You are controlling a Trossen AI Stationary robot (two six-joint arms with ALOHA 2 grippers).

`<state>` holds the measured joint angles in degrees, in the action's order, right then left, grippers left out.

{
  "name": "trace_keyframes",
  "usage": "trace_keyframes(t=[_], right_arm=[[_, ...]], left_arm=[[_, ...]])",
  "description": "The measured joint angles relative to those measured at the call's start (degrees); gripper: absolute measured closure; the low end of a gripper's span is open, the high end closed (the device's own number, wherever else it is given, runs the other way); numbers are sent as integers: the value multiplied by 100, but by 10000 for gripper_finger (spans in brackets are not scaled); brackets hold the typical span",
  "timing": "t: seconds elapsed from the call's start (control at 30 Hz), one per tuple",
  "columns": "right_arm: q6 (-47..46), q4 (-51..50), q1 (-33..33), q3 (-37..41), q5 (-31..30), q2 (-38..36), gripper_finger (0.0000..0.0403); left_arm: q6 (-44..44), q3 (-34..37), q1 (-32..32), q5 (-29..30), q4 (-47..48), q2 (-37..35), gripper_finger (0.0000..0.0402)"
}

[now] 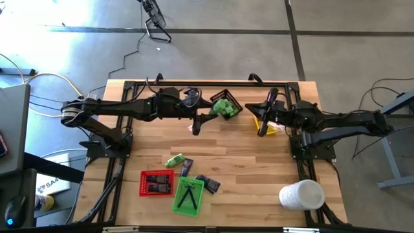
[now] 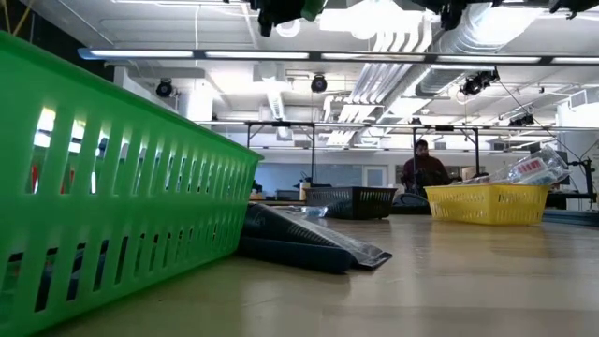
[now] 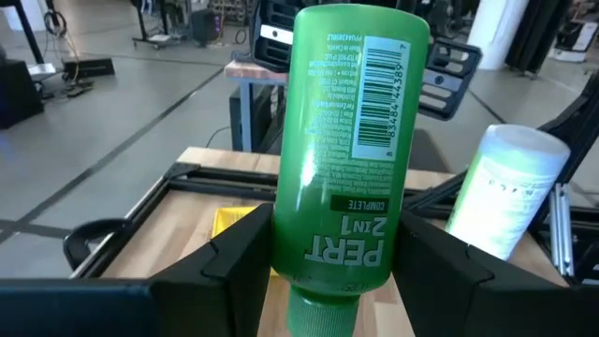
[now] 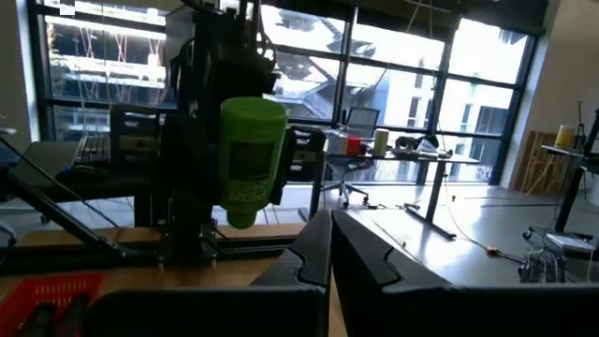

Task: Pick & Place Travel size toiletries
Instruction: Put the shampoo into the black bin

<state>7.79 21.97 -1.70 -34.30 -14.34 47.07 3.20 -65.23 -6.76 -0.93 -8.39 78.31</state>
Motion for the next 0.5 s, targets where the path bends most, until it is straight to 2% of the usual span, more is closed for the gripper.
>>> trace_keyframes(t=[0.1, 0.2, 0.5], right_arm=[[3, 235, 6, 2, 186, 137, 391], [3, 467, 5, -2, 442, 370, 361], [-3, 1490, 5, 0, 425, 1081, 182]], left_arm=[[2, 2, 0, 0, -13, 4, 214], [2, 2, 0, 0, -6, -1, 214], [3, 2, 0, 2, -9, -1, 214]])
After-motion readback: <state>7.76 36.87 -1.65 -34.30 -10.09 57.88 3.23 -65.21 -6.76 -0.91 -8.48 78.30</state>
